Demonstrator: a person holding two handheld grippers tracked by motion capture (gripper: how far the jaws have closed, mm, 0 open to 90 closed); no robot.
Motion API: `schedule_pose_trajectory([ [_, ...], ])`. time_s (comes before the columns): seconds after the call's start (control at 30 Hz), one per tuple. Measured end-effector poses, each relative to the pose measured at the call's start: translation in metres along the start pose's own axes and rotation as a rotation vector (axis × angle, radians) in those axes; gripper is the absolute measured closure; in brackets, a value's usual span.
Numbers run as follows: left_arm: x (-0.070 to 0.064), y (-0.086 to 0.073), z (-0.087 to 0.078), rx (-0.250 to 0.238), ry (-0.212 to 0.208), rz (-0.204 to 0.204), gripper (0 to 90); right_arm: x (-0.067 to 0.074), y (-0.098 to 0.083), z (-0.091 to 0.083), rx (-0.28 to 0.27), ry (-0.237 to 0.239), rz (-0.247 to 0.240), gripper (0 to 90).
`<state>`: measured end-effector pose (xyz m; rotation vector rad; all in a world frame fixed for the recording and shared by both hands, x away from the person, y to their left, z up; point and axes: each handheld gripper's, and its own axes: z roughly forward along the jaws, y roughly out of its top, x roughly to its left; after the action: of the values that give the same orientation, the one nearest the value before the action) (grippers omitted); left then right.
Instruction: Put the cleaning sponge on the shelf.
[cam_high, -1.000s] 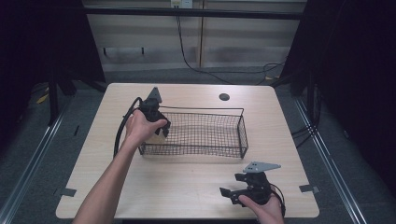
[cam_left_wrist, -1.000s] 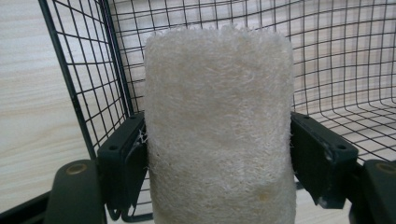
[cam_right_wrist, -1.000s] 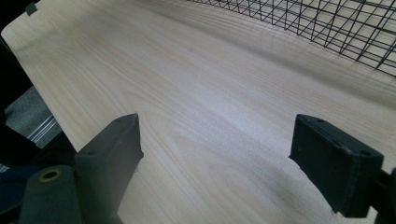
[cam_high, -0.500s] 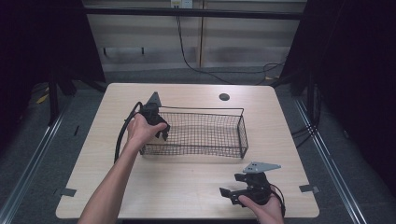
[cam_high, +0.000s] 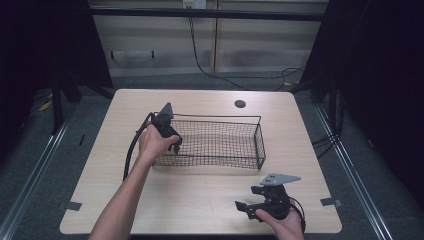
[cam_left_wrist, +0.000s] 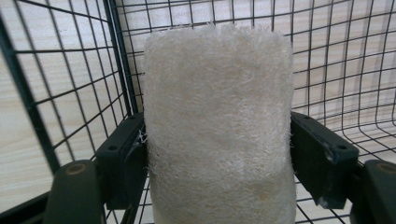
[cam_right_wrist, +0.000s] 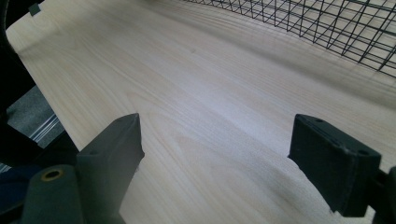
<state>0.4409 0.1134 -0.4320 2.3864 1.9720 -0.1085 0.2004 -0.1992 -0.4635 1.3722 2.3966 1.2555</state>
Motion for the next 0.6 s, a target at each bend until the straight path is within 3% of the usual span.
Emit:
schedule_pose_trajectory([
  [0.6, -0.0005, 0.0004, 0.0013, 0.015, -0.020, 0.000, 22.8, 0.0000, -0.0001, 0.0000, 0.000, 0.002, -0.001, 17.2],
])
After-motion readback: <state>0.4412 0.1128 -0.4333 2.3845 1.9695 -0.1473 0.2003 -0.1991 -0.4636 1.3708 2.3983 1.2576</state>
